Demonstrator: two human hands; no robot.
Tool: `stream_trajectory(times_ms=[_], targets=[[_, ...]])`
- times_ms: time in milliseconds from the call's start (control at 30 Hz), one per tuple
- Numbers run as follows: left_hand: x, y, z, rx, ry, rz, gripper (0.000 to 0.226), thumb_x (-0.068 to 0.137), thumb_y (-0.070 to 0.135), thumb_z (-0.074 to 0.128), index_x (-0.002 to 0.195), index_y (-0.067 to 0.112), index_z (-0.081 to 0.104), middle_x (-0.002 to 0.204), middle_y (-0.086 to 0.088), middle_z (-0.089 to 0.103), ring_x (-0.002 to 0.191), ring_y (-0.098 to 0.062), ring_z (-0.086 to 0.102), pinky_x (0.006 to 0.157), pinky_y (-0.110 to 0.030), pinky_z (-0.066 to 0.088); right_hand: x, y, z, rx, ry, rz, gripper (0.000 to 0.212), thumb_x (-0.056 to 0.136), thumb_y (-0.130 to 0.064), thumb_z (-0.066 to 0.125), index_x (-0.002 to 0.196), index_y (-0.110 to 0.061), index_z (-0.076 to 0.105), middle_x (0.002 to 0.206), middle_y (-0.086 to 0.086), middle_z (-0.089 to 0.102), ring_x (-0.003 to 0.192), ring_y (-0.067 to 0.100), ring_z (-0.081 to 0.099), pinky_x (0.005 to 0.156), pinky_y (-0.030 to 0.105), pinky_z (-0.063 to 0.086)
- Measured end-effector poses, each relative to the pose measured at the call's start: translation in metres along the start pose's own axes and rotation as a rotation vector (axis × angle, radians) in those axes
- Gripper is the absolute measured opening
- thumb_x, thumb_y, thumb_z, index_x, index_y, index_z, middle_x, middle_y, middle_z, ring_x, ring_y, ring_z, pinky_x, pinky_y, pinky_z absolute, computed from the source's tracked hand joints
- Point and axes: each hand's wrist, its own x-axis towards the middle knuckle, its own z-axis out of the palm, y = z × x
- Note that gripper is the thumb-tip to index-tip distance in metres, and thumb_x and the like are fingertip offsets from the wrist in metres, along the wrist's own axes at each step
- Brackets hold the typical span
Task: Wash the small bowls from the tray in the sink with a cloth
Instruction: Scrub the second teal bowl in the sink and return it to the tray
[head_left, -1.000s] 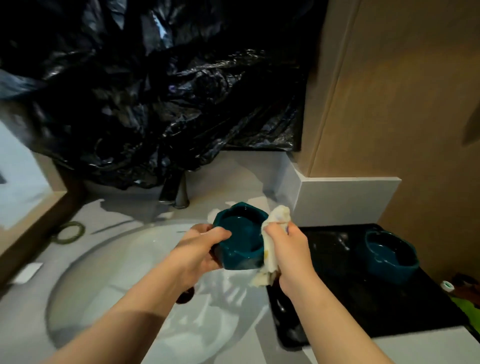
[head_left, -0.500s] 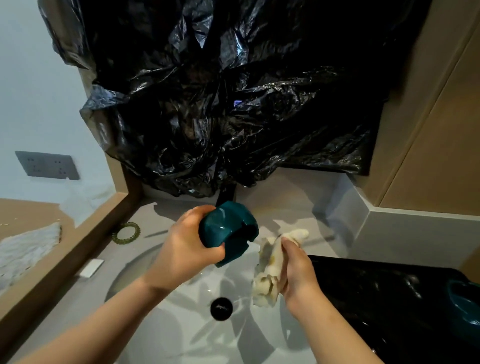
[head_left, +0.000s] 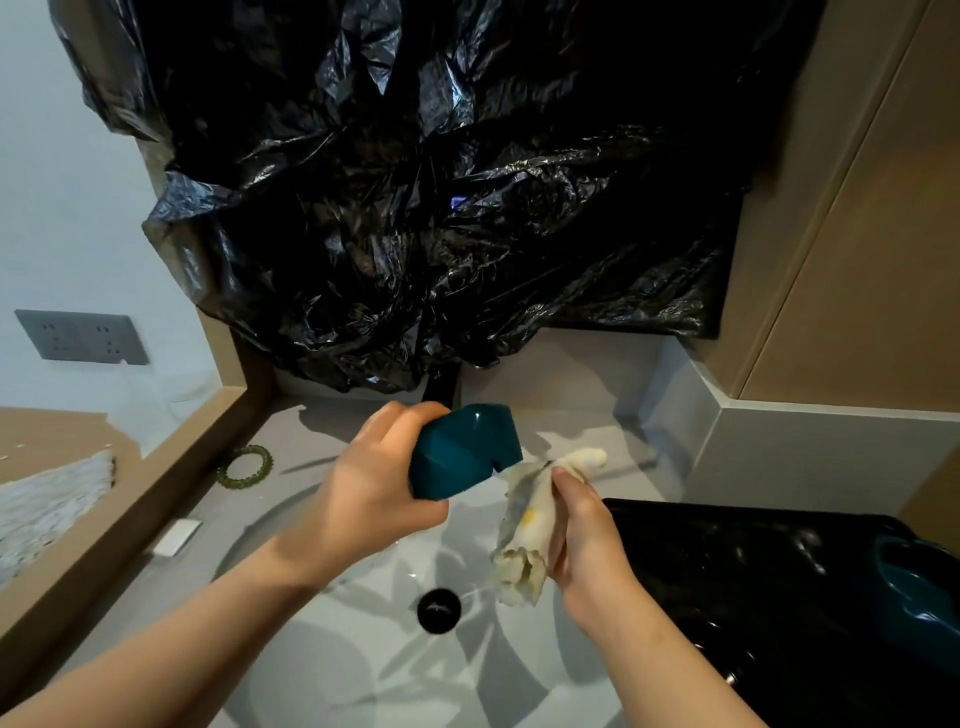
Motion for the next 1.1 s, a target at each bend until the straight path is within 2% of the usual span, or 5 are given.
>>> stream_trajectory(times_ms=[300, 433, 633, 800, 1100], targets=[[-0.002, 0.019, 0.02, -0.53, 0.06, -0.599, 0.042, 0.08, 0.007, 0.07, 0.112, 0.022, 0.047, 0.097, 0.002, 0.064, 0.086, -0.006, 0.062, 0.076, -0.025, 0.052, -0.015, -0.003, 0.003, -0.127, -0.105, -0.055, 0.043, 0.097, -0.046, 0.037, 0.136, -0.026, 0.043, 0.117, 0.004, 0.063, 0.101, 0.018, 0.062, 0.086, 0.04, 0.052], [-0.013, 0.034, 0.038, -0.59, 0.112, -0.619, 0.042, 0.079, 0.004, 0.069, 0.11, 0.023, 0.048, 0.096, 0.005, 0.065, 0.088, -0.006, 0.064, 0.077, -0.021, 0.051, -0.01, 0.01, 0.014, -0.362, -0.021, -0.055, 0.047, 0.094, -0.023, 0.051, 0.137, -0.03, 0.035, 0.133, 0.0, 0.05, 0.112, 0.022, 0.053, 0.081, 0.035, 0.05], [-0.011, 0.046, 0.044, -0.599, 0.04, -0.624, 0.048, 0.063, 0.017, 0.071, 0.101, 0.037, 0.05, 0.103, 0.003, 0.065, 0.095, -0.012, 0.063, 0.083, -0.027, 0.053, -0.001, 0.011, 0.02, -0.334, 0.123, -0.001, 0.022, 0.094, -0.013, 0.04, 0.102, -0.014, 0.06, 0.075, 0.005, 0.064, 0.061, 0.017, 0.059, 0.044, 0.02, 0.045], [-0.006, 0.051, 0.043, -0.541, -0.012, -0.627, 0.054, 0.049, 0.022, 0.06, 0.1, 0.04, 0.054, 0.105, -0.001, 0.064, 0.092, -0.014, 0.063, 0.071, -0.021, 0.049, 0.01, 0.008, 0.014, -0.615, 0.228, -0.21, 0.023, 0.088, -0.007, 0.053, 0.109, -0.01, 0.061, 0.104, 0.01, 0.066, 0.092, 0.026, 0.061, 0.081, 0.031, 0.051], [-0.009, 0.053, 0.037, -0.709, 0.023, -0.784, 0.034, 0.074, -0.002, 0.061, 0.087, 0.029, 0.058, 0.075, 0.002, 0.064, 0.057, -0.003, 0.059, 0.05, -0.015, 0.047, 0.004, -0.015, 0.006, -0.602, 0.171, -0.476, 0.04, 0.079, -0.013, 0.07, 0.1, -0.021, 0.037, 0.078, -0.009, 0.05, 0.07, 0.012, 0.051, 0.057, 0.024, 0.038]])
